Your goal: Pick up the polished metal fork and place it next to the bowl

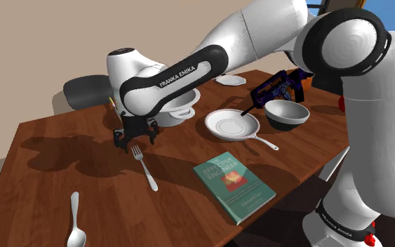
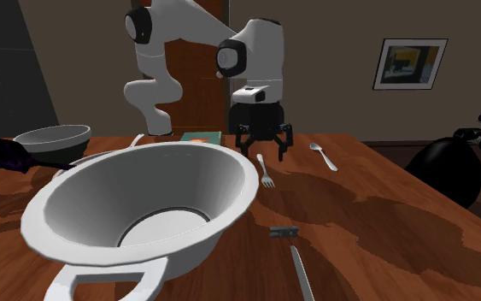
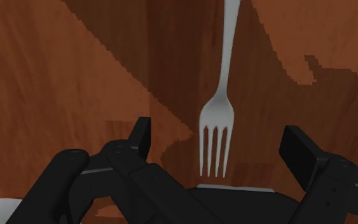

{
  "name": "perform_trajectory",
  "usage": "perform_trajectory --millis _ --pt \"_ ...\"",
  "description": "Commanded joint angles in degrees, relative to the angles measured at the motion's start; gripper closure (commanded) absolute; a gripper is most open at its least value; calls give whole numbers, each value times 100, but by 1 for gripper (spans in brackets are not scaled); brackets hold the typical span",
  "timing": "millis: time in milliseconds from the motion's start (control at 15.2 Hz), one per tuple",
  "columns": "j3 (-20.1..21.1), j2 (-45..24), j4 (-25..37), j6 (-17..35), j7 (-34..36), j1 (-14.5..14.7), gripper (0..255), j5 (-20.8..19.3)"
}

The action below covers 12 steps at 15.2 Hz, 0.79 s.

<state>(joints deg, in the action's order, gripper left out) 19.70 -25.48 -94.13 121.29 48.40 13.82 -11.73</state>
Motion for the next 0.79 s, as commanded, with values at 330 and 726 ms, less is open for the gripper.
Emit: perform_trajectory --millis 330,726 --pt "-82 -443 94 327 121 106 0 -168" --pt "-98 -508 70 414 136 115 0 -194"
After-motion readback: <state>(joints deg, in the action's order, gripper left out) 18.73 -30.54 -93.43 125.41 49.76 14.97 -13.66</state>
